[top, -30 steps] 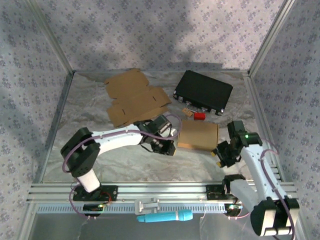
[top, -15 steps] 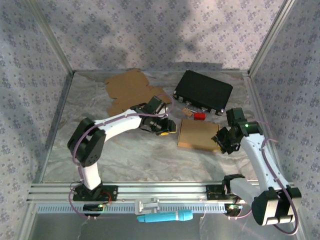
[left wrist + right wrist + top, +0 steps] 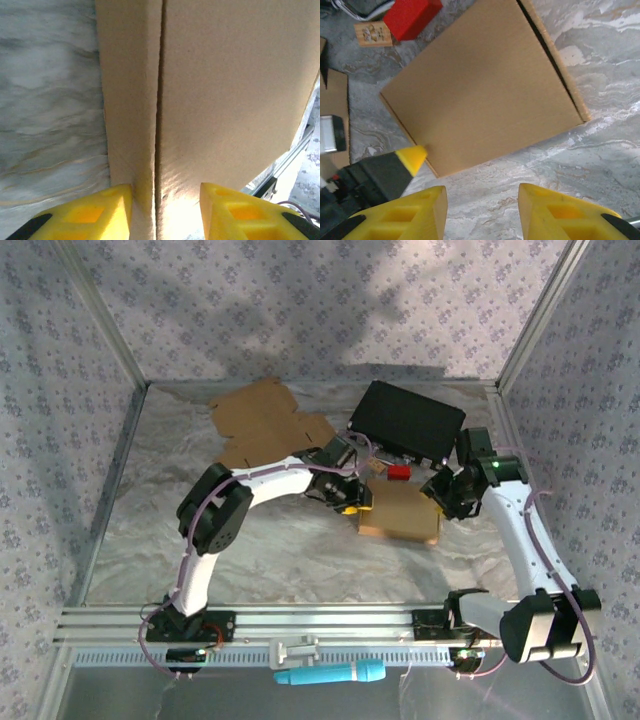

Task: Fold the paper box

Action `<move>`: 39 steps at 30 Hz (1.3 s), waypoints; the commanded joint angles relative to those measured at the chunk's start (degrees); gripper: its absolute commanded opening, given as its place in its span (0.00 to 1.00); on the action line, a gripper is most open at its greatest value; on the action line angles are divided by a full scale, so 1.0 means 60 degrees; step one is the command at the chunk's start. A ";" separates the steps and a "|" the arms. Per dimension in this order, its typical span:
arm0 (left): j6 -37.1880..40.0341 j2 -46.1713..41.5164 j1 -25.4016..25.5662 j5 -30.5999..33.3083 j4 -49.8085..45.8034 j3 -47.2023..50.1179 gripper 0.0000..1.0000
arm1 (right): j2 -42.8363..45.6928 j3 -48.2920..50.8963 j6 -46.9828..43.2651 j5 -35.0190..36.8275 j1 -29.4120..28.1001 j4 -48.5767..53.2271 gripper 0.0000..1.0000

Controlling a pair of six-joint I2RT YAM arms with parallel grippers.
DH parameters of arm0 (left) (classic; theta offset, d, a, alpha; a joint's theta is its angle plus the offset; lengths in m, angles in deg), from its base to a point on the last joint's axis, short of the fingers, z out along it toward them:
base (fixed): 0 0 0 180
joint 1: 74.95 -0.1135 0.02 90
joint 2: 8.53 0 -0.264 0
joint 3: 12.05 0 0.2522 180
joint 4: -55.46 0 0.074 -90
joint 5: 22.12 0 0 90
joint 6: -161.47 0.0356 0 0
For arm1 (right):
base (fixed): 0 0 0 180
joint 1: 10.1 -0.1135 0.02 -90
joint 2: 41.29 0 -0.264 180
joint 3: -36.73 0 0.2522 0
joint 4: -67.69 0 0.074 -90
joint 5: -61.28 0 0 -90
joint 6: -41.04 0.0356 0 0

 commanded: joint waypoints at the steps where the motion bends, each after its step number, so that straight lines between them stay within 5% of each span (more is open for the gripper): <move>1: -0.0428 0.0328 0.0256 -0.0366 0.0419 -0.0385 0.35 | 0.0056 -0.0375 -0.0270 0.0047 0.0247 0.0403 0.43; 14: -0.0648 0.2628 0.1124 -0.0604 -0.0132 -0.3841 0.28 | 0.0369 -0.0349 -0.0368 0.0031 0.0598 0.0374 0.43; 22: -0.0554 0.1173 0.0693 -0.0180 -0.0290 -0.2727 0.39 | 0.0467 -0.0372 -0.0522 0.0058 0.0504 0.0057 0.43; 30: 0.0523 -0.1458 -0.1937 0.1223 -0.2365 -0.0866 0.42 | -0.0367 -0.0760 -0.0461 0.0055 -0.1154 -0.0983 0.43; 34: 0.1381 -0.0828 -0.3787 0.1869 -0.3460 -0.1206 0.39 | -0.1287 -0.1552 -0.0431 0.0153 -0.2196 -0.1254 0.41; 39: 0.1641 0.0470 -0.4803 0.2253 -0.4032 -0.2173 0.35 | -0.2089 -0.2310 -0.0672 -0.0067 -0.2764 -0.1368 0.41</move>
